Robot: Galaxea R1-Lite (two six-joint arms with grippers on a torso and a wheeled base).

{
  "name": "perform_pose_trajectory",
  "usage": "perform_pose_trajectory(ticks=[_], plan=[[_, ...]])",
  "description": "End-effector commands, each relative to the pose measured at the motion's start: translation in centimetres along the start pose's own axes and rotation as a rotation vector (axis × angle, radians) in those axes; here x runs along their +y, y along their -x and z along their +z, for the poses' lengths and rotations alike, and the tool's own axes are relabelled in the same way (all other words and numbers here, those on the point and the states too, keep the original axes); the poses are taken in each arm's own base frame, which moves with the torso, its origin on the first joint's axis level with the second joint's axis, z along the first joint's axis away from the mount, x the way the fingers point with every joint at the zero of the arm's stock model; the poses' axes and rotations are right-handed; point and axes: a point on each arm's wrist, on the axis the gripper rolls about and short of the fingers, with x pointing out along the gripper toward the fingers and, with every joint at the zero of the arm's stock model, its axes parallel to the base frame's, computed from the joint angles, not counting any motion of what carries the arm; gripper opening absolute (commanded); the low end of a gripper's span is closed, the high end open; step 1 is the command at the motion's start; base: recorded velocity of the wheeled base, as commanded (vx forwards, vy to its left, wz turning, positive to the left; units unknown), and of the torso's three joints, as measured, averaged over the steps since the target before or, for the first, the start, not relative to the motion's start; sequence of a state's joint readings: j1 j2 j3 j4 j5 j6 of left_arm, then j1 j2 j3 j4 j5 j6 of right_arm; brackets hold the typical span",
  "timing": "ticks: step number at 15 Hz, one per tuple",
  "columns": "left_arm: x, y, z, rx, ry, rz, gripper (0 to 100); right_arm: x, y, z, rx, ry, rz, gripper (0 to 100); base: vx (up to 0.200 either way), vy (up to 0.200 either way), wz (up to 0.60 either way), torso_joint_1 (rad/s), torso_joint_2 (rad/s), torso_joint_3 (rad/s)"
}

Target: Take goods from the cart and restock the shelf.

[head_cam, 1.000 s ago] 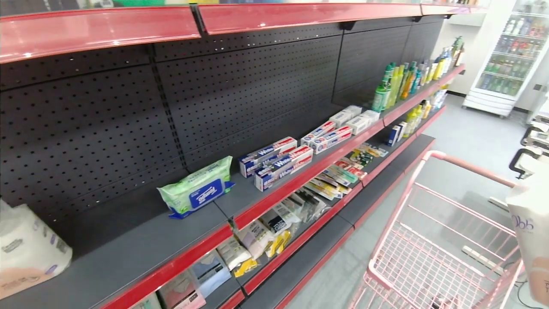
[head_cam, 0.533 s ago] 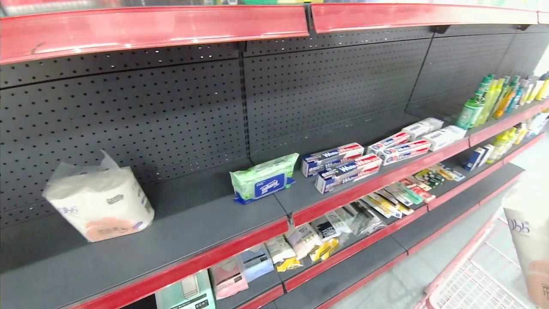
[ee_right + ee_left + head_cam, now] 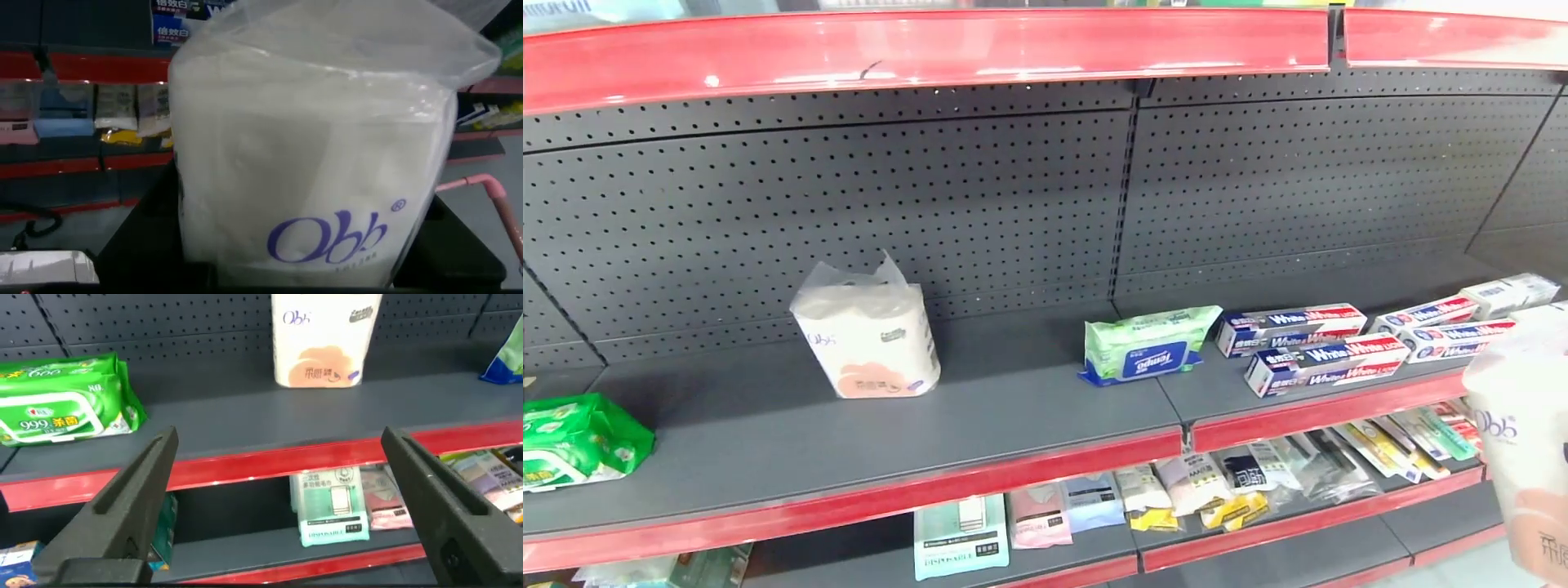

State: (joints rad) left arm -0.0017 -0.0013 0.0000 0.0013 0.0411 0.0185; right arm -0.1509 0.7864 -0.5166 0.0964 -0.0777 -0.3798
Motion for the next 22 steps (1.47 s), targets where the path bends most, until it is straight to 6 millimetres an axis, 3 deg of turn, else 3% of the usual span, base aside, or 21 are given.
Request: perform_pose_trajectory(ticks=[1,8,15,16,17,18,19,22], plan=[[0.0,0.0,0.0,0.0,0.0,0.002,100,0.0,0.0,0.1,-0.005,-0.005,-0.003,0,0.0,0.0,0.0,0.0,0.0,0.0],[0.0,0.0,0.0,0.0,-0.003,0.001,100,0.7,2.3,-1.1,-0.141,-0.113,0.141,0,0.0,0.0,0.0,0.0,0.0,0.0],[0.0,0.0,0.2,-0.009,-0.024,-0.004,100,1.4,4.4,-2.9,-0.24,-0.128,0.175,0,0.0,0.0,0.0,0.0,0.0,0.0],[0.0,0.3,1.5,-0.03,-0.027,-0.017,100,1.4,4.5,-3.0,-0.243,-0.132,0.173,0,0.0,0.0,0.0,0.0,0.0,0.0],[0.0,-0.3,8.2,0.03,0.05,-0.137,100,1.5,4.8,-3.3,-0.252,-0.136,0.164,0,0.0,0.0,0.0,0.0,0.0,0.0],[0.0,-0.6,9.5,0.04,0.099,-0.161,100,1.5,4.8,-3.3,-0.25,-0.137,0.158,0,0.0,0.0,0.0,0.0,0.0,0.0],[-0.1,-1.3,10.4,0.063,0.127,-0.166,100,1.5,4.7,-3.2,-0.255,-0.13,0.158,0,0.0,0.0,0.0,0.0,0.0,0.0],[-0.1,-1.5,8.5,0.107,0.129,-0.159,100,1.5,5.1,-3.3,-0.269,-0.126,0.149,0,0.0,0.0,0.0,0.0,0.0,0.0]])
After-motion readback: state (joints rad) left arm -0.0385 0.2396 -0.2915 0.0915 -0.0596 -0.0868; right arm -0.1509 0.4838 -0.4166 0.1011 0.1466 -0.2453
